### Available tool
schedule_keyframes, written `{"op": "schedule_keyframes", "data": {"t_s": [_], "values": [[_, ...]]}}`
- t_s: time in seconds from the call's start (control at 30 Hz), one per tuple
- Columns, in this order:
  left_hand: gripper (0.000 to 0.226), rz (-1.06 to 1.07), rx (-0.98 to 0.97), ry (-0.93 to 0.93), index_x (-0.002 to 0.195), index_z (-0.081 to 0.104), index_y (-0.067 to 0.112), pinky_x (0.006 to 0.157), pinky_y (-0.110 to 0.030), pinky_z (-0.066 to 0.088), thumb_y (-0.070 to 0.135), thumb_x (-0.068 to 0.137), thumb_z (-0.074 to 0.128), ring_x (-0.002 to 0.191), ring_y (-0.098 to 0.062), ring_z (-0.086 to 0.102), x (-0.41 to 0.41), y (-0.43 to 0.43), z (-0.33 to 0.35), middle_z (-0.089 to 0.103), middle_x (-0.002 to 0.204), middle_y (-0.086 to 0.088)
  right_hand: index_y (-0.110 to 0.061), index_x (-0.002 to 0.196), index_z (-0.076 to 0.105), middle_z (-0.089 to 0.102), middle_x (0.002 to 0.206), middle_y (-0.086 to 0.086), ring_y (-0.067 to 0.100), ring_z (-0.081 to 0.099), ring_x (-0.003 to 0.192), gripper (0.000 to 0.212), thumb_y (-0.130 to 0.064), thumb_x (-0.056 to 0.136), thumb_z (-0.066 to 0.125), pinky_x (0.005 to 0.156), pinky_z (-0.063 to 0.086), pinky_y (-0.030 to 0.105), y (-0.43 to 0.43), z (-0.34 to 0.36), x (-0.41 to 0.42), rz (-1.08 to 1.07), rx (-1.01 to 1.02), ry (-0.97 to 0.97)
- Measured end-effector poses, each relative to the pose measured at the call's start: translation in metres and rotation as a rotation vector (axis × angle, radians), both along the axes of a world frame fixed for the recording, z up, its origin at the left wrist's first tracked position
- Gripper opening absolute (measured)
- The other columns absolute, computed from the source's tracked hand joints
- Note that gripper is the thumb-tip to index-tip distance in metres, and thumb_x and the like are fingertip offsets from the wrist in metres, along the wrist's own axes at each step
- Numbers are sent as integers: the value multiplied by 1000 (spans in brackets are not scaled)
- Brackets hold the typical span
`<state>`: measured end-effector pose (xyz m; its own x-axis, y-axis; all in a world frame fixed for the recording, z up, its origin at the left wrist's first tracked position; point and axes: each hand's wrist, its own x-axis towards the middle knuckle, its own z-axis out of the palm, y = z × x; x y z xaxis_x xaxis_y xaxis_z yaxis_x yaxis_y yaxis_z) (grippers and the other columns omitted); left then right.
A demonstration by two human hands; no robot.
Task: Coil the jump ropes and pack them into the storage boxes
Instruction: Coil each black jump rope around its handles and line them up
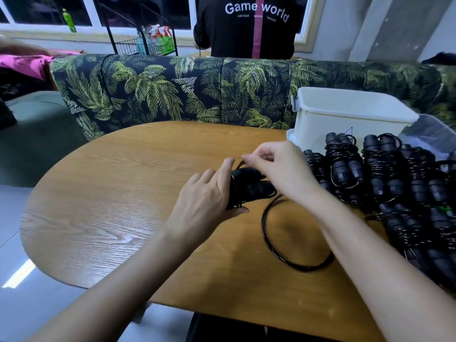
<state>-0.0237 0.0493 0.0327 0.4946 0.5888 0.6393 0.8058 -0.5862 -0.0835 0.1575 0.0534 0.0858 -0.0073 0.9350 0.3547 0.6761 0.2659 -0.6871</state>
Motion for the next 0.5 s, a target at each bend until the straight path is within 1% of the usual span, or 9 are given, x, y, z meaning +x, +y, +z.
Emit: {"op": "schedule_keyframes", "data": {"t_s": [0.07,0.1,0.17,0.23,0.3,0.33,0.43,0.5], "values": [[99,66,56,21,134,49,-4,60,-34,52,60,64,77,75,-27,66,1,2,0,71,94,-9,-26,83,75,71,71,-6,21,66,70,25,-47,90,62,68,54,44,-21,-12,-8,9,58,-32],[96,91,77,33,133,53,-4,59,-35,51,60,65,76,74,-26,65,1,2,0,71,95,-8,-26,88,75,72,73,-5,21,66,70,24,-43,92,60,67,53,43,-30,-18,-11,4,99,-62],[88,120,96,57,133,56,-1,58,-35,50,60,70,74,72,-25,62,2,3,-5,69,100,-6,-24,93,76,73,75,-4,21,66,69,28,-42,94,54,62,52,40,-45,-30,-14,-18,192,-137],[77,132,105,58,132,57,2,56,-35,49,59,80,60,69,-25,60,3,4,-11,69,98,-5,-21,92,75,73,77,-4,22,66,69,31,-41,94,52,58,52,40,-55,-40,-16,-35,271,-193],[75,130,59,28,130,59,4,54,-35,48,59,81,43,67,-27,60,5,5,-14,69,94,-5,-18,95,75,74,82,-5,20,69,72,31,-38,95,52,56,54,40,-62,-49,-16,-29,330,-226],[77,125,15,2,129,60,5,54,-35,48,61,79,40,67,-28,60,5,6,-14,69,92,-5,-18,97,75,74,84,-5,19,69,73,31,-37,95,51,56,55,40,-66,-52,-15,-19,344,-236],[86,149,-116,-113,126,60,13,57,-38,50,77,73,39,71,-33,61,-2,13,-10,69,94,-6,-17,100,76,75,88,-8,13,70,78,31,-36,95,52,59,57,37,-75,-61,-5,-1,367,-271],[91,145,-195,-189,131,55,20,62,-37,48,86,69,40,80,-32,63,-9,18,-6,69,102,-4,-19,98,75,74,87,-12,9,69,78,29,-38,95,53,57,56,34,-80,-67,2,-2,349,-276]]}}
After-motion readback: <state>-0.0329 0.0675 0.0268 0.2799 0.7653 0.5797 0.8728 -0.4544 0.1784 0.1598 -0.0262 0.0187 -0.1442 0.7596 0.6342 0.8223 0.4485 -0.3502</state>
